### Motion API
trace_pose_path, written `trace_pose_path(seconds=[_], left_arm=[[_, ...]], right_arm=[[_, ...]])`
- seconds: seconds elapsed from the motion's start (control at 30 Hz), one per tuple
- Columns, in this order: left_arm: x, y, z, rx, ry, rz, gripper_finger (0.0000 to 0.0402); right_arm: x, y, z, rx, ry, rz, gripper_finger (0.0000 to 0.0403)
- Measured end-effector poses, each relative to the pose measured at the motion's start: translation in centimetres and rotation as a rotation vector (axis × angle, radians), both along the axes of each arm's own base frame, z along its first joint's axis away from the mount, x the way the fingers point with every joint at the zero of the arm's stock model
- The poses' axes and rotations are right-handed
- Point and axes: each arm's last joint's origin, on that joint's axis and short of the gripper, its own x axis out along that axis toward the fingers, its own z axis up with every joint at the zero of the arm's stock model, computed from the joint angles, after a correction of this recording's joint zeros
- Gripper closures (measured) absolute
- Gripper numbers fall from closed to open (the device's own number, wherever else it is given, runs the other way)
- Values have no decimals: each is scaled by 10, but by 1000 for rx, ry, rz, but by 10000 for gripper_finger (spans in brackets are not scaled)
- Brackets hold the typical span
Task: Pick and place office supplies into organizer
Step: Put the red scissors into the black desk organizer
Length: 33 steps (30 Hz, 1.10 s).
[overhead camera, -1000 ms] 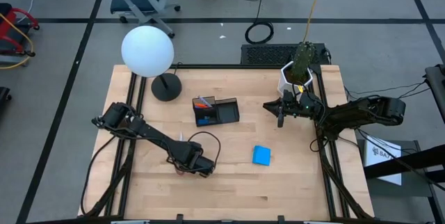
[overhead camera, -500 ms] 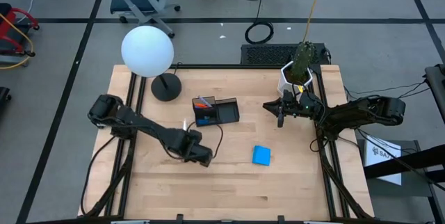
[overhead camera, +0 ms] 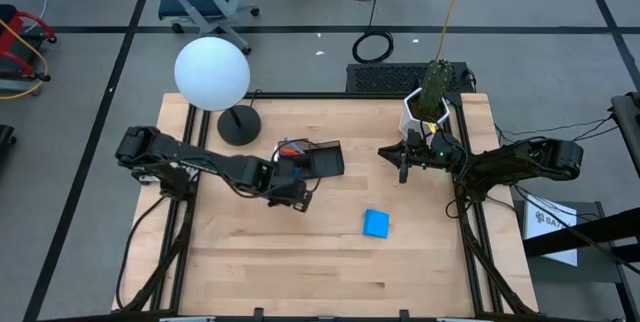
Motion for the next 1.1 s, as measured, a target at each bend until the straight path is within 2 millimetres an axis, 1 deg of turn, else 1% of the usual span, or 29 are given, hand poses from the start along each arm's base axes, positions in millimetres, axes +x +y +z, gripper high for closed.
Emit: trace_pose_path(seconds=[0.17,0.27,0.37,0.47,0.7,0.8,0.87,0.93,1.0,1.1], left_arm=[[8,1,3,-19,-79,-42,390],[13,0,9,-27,-160,-56,390],[16,-1,22,-35,-271,-63,390],[13,0,37,-21,-353,-54,390],[-2,8,83,11,-600,-1,390],[-3,15,100,4,-730,30,390],[-5,20,105,9,-756,48,390],[-2,25,111,6,-825,70,390],[0,29,113,11,-857,91,390],[4,35,123,12,-969,129,390]], right_arm=[[0,0,0,0,0,0,355],[0,0,0,0,0,0,355],[0,0,0,0,0,0,355],[0,0,0,0,0,0,355],[0,0,1,-2,-5,0,355],[0,0,0,-2,-4,0,355],[0,0,0,-1,-2,0,355],[0,0,0,-1,-3,-1,355],[0,0,0,-1,-2,0,355],[0,0,1,-3,-6,0,355]])
